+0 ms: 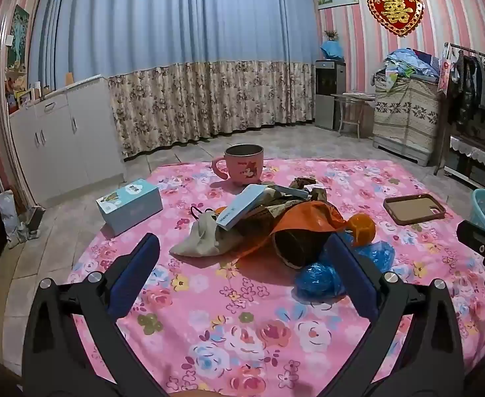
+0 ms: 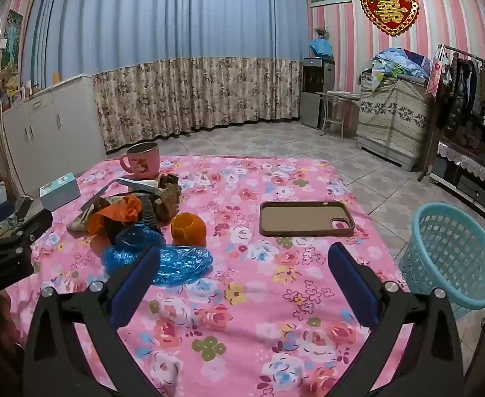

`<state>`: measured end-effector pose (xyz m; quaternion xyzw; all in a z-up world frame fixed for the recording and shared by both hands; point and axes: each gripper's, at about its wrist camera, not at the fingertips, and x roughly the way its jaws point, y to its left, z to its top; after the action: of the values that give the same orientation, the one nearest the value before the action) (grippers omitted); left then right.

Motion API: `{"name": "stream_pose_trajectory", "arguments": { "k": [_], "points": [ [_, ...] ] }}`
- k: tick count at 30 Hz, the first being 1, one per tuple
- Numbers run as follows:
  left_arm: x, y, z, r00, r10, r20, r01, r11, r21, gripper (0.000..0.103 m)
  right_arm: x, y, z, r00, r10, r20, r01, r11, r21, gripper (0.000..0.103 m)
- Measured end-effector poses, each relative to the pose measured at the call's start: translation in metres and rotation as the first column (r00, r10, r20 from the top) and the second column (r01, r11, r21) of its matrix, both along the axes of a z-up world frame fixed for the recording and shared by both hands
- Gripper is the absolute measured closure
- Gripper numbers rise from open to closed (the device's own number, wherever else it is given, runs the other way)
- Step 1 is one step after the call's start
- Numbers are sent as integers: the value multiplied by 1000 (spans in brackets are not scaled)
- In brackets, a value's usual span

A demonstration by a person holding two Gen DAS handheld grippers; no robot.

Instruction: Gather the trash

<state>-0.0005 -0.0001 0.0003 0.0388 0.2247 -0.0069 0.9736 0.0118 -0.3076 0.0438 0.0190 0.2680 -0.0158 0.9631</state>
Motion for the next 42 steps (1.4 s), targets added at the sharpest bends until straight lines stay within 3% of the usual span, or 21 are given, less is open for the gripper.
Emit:
{"name": "stream_pose_trajectory", "arguments": {
  "k": [21, 26, 36, 42],
  "points": [
    [1, 4, -2, 1000, 4, -9, -4, 1000, -30, 5, -1, 2, 1, 1000, 0, 14, 1, 1000, -18, 4],
    [1, 2, -3, 999, 42, -15, -42, 999, 20, 5, -2, 0, 3, 1000, -3, 19, 3, 1000, -13, 4],
    [4, 11, 2, 999, 43, -32, -44, 998, -41, 5, -3, -1, 7, 1000, -1, 29, 1, 1000, -18, 4],
    [6, 20, 4, 998, 38, -45, -43, 992, -116, 5, -3, -1, 7, 1000, 1, 29, -1, 1000, -17, 4]
  ]
}}
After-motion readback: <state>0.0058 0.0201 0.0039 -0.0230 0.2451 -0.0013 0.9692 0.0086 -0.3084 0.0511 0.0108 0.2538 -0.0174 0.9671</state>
